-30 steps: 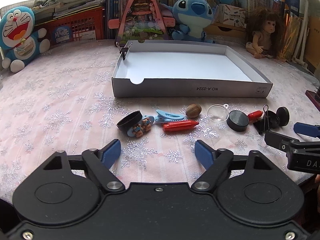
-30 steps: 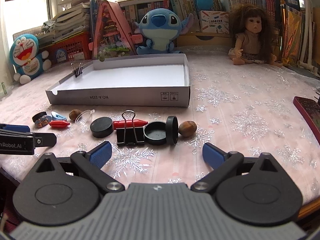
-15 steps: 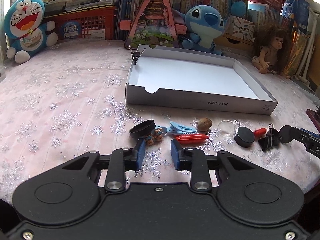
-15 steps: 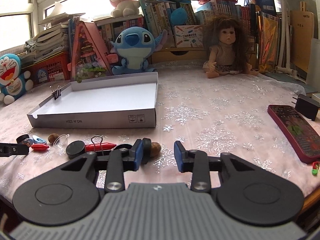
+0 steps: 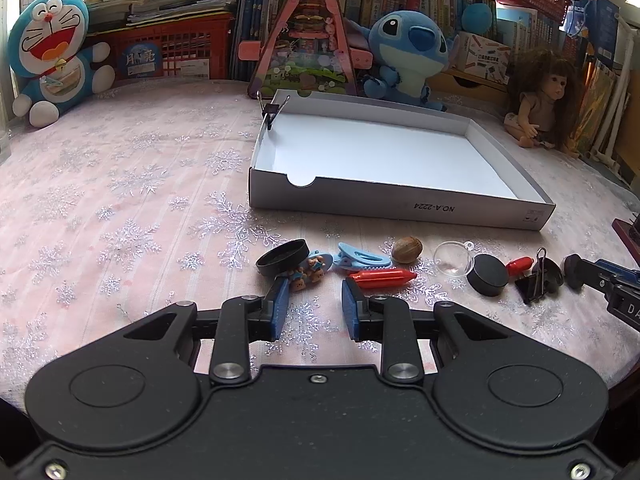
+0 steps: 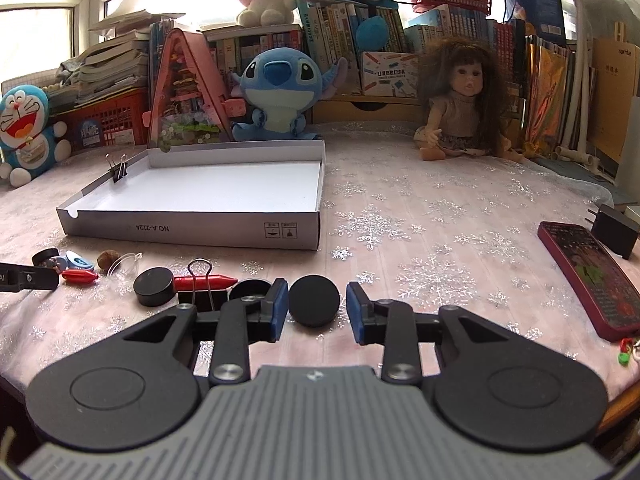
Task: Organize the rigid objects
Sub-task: 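Grasp the blue cartoon badge with the left tool while the right tool grasps a black disc, then lift the badge and black disc and carry both toward the white tray, then lower the badge and disc into the tray and open both tools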
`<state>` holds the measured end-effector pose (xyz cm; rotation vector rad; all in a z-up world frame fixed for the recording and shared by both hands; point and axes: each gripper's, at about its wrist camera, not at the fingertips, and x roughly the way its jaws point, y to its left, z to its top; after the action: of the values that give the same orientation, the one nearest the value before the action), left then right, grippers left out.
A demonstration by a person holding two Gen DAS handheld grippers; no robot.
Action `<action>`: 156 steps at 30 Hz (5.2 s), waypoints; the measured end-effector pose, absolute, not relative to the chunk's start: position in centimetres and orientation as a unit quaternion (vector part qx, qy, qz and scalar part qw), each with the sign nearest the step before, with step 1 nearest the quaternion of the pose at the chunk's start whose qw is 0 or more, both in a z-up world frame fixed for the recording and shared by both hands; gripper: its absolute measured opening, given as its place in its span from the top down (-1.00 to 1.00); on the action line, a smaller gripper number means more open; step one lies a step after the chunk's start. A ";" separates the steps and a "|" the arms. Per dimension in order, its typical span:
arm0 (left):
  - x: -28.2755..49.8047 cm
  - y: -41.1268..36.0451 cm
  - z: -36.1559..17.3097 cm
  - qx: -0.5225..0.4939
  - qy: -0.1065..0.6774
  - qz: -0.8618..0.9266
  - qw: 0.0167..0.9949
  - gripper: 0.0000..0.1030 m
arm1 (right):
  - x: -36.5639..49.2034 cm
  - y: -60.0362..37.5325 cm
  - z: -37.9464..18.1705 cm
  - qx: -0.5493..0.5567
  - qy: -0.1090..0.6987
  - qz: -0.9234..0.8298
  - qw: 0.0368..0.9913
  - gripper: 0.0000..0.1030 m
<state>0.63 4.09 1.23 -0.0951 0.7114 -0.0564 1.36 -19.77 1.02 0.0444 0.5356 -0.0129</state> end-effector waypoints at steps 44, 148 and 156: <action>3.6 3.8 0.2 -0.024 0.321 -0.013 0.947 0.01 | 2.9 -19.9 0.2 0.023 0.279 -0.010 0.960 -0.12; 22.4 0.6 2.5 -0.011 0.426 -0.055 0.903 0.30 | 23.1 -17.4 2.2 0.037 0.418 0.083 0.904 0.16; 20.4 0.8 4.4 -0.006 0.378 -0.055 0.924 -0.56 | 21.1 -17.5 4.0 0.030 0.359 0.086 0.929 -0.31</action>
<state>20.44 0.81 4.35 -0.0113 0.7751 -0.1132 21.08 -17.53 4.02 0.0623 0.7360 0.1772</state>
